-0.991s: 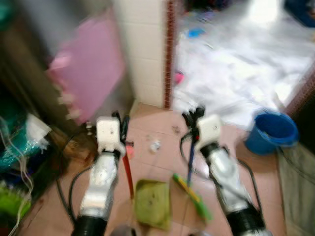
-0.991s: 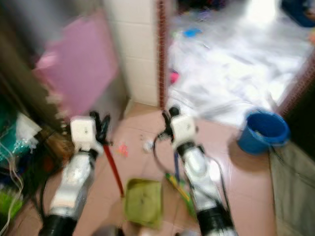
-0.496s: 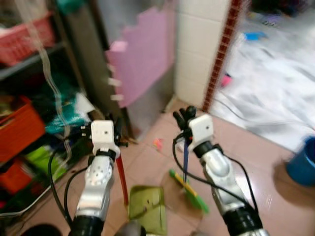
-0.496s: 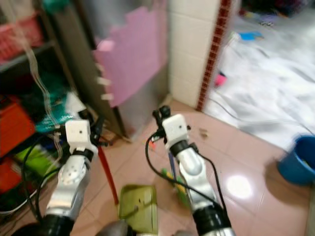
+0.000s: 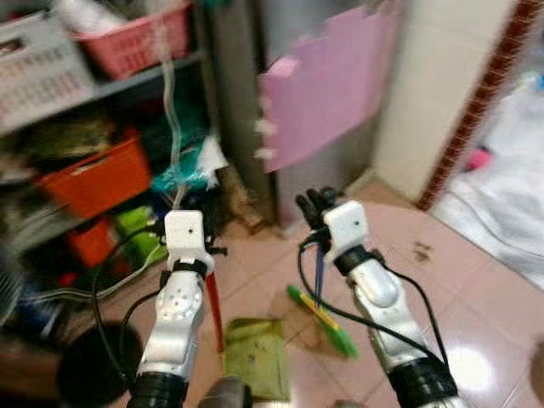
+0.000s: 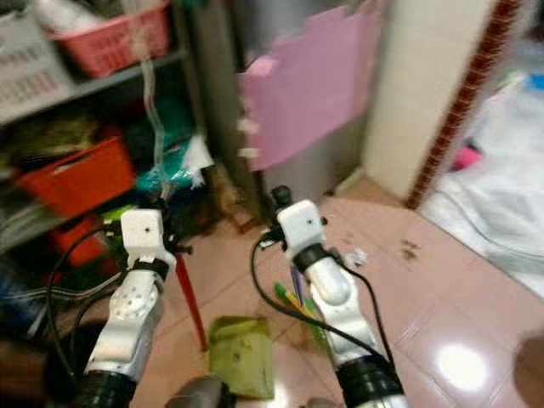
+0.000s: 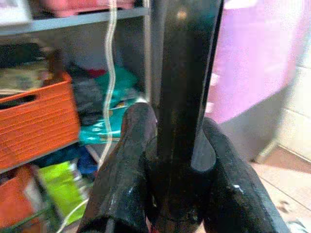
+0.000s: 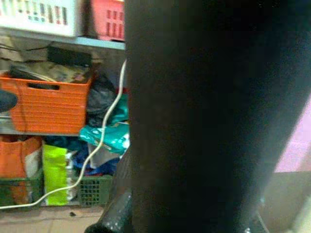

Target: Sweep floor

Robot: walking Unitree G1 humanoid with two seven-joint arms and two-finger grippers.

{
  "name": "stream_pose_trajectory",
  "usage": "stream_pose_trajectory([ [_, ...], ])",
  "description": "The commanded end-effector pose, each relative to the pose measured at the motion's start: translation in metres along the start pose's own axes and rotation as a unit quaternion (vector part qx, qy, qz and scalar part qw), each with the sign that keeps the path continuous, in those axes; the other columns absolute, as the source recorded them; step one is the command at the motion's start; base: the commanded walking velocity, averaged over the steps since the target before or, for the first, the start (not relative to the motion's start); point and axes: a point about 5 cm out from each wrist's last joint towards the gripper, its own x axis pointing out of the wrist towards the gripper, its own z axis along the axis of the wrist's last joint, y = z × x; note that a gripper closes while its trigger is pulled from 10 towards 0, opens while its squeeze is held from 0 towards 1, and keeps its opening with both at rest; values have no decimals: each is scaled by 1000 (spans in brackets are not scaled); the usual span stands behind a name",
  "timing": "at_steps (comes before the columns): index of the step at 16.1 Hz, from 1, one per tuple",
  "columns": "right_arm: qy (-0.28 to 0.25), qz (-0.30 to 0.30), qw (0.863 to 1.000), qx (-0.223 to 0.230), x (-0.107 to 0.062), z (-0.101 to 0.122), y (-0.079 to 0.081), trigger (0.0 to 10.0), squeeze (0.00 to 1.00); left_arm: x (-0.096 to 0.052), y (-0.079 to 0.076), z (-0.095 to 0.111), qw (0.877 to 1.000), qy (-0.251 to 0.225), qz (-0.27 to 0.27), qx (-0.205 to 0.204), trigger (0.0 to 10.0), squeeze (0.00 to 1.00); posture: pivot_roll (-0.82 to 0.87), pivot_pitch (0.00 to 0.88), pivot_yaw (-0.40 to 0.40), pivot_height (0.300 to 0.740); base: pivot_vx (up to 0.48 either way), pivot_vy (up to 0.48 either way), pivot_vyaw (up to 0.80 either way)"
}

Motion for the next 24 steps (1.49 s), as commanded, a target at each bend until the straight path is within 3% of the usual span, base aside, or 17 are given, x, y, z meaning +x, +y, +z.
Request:
stream_pose_trajectory([
  [1, -32, 6, 999, -9, 7, 13, 2, 10000, 0, 3, 3, 8, 1000, -19, 6, 5, 10000, 0, -55, 0, 52, 740, 0, 0, 794],
  [8, -42, 11, 999, 4, 5, 15, 5, 10000, 0, 4, 4, 12, 1000, -26, 8, -3, 10000, 0, -53, 0, 53, 740, 0, -35, 564],
  [24, -40, 3, 999, -2, 6, 14, 2, 10000, 0, 7, 3, 15, 999, -33, 1, -4, 10000, 0, -53, 0, 48, 740, 0, -423, 0],
])
